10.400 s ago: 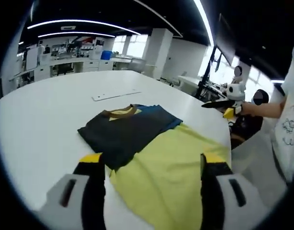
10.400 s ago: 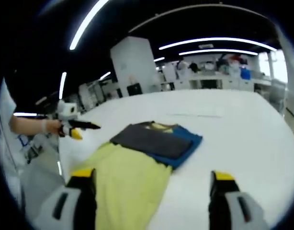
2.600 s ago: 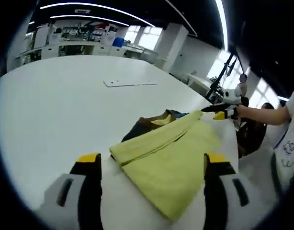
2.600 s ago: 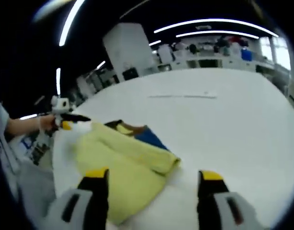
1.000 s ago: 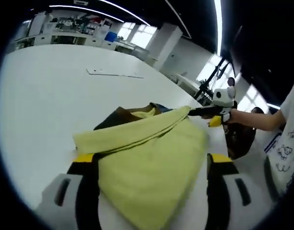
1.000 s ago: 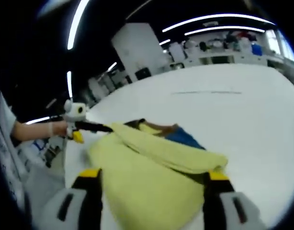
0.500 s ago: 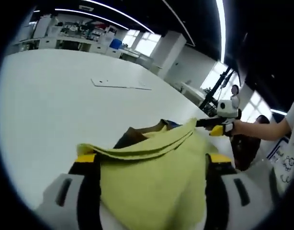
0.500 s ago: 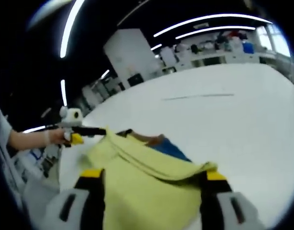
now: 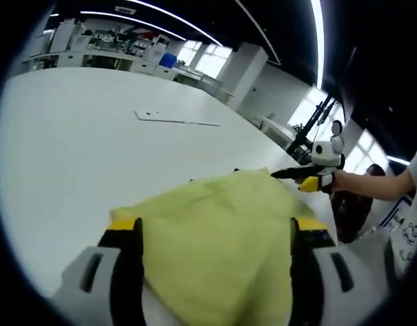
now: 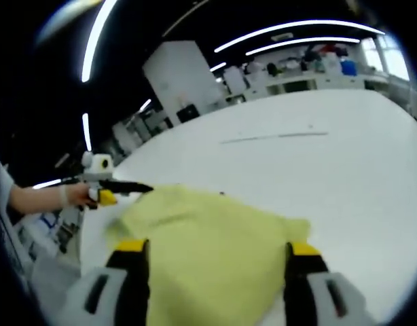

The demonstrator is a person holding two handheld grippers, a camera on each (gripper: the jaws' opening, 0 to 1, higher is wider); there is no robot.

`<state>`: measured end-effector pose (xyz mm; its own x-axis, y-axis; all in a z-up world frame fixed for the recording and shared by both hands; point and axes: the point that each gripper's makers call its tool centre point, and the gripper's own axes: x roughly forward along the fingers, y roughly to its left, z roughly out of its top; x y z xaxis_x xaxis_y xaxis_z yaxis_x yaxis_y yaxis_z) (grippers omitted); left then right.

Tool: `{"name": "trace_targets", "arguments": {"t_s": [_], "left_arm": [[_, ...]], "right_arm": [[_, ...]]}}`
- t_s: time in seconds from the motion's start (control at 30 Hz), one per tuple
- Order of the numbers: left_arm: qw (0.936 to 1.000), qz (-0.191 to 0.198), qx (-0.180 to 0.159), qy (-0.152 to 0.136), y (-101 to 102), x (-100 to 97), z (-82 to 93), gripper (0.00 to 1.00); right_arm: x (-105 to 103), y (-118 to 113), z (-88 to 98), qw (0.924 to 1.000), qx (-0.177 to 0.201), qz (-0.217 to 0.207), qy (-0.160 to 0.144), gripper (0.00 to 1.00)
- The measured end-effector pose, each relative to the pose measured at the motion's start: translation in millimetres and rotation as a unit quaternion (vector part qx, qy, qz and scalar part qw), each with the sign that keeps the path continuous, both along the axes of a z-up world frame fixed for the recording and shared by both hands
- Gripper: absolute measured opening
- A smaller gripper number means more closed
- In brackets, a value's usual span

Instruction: Fold the garment on the visible template until the final outline fits inside the template.

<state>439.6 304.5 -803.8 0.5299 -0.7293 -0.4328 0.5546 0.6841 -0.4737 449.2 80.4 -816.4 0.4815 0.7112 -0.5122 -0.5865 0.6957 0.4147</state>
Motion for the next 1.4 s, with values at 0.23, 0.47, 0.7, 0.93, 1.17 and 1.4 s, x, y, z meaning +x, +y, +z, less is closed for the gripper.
{"name": "trace_targets", "arguments": {"t_s": [0.23, 0.47, 0.7, 0.93, 1.17, 1.4], "left_arm": [[1.0, 0.0, 0.002, -0.006, 5, -7.1, 6.8, 0.85], [0.9999, 0.005, 0.0, -0.009, 13, -24.1, 14.1, 0.85], [0.9999, 0.013, 0.007, -0.007, 32, -37.6, 13.4, 0.84], [0.9996, 0.026, -0.001, -0.012, 38, -56.1, 19.0, 0.81], [0.9998, 0.018, 0.003, -0.003, 39, -78.5, 17.0, 0.73], [0.9997, 0.024, 0.007, 0.003, 39, -99.5, 17.4, 0.72]], "right_arm": [[-11, -5, 8.9, 0.9999, -0.006, 0.003, -0.008, 0.81], [-27, -12, 16.6, 0.9999, -0.006, -0.005, -0.012, 0.81], [-36, -29, 15.4, 0.9998, -0.013, -0.015, -0.01, 0.8], [-53, -39, 18.4, 0.9996, -0.008, -0.026, -0.009, 0.78], [-66, -48, 19.7, 0.9993, -0.006, -0.035, -0.004, 0.77], [-82, -58, 20.5, 0.9993, -0.006, -0.038, 0.0, 0.75]]}}
